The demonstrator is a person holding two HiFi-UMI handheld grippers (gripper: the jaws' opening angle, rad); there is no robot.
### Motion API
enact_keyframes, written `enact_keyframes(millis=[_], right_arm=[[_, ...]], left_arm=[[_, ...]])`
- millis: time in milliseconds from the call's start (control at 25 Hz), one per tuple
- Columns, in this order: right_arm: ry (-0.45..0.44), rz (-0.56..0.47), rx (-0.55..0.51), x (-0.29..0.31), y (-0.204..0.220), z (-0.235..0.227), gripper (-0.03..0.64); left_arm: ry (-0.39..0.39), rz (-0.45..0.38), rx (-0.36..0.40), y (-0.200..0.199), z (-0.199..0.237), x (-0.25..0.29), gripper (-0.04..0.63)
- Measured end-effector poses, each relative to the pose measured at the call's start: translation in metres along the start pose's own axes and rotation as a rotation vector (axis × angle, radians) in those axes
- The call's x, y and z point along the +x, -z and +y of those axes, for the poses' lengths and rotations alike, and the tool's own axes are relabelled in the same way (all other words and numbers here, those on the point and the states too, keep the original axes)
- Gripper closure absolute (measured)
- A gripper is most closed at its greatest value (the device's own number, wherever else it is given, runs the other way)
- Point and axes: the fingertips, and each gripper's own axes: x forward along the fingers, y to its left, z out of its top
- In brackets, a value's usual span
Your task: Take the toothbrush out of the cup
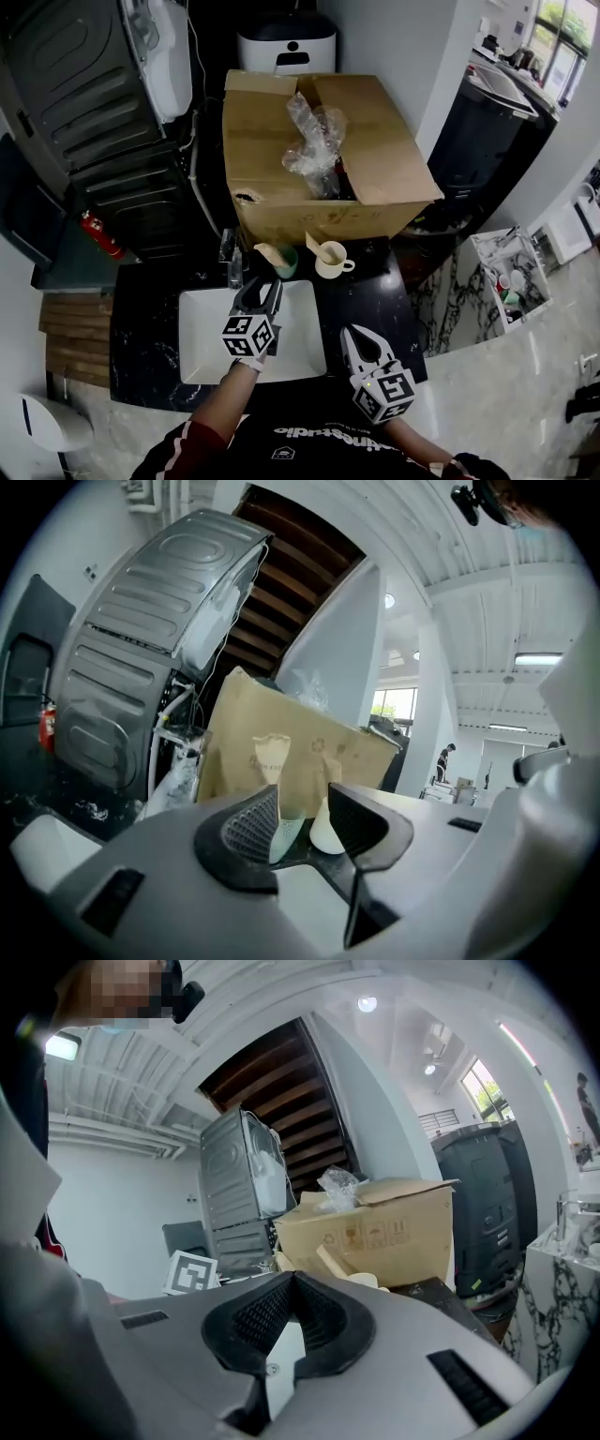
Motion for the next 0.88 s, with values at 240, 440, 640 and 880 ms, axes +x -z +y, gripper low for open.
enact_keyframes(millis=[240,440,640,880], right_arm=[[0.030,0.010,0.008,-0.009,0.003,-0.014,0.580],[0.057,0.020,0.026,-0.016,0.007,-0.026,0.580],[0.084,0.032,0.019,-0.021,0.007,-0.036,0.580],[0.093,0.045,0.021,-0.022,0.011,-0.041,0.580]], left_arm=[[-0.052,0.049,-0.069,0.025,0.026,0.042,0.431],[-0.068,0.057,-0.056,0.029,0.035,0.063,0.431],[-0.076,0.077,-0.020,0.034,0.039,0.072,0.450],[-0.090,0.086,0.007,0.035,0.041,0.072,0.508]])
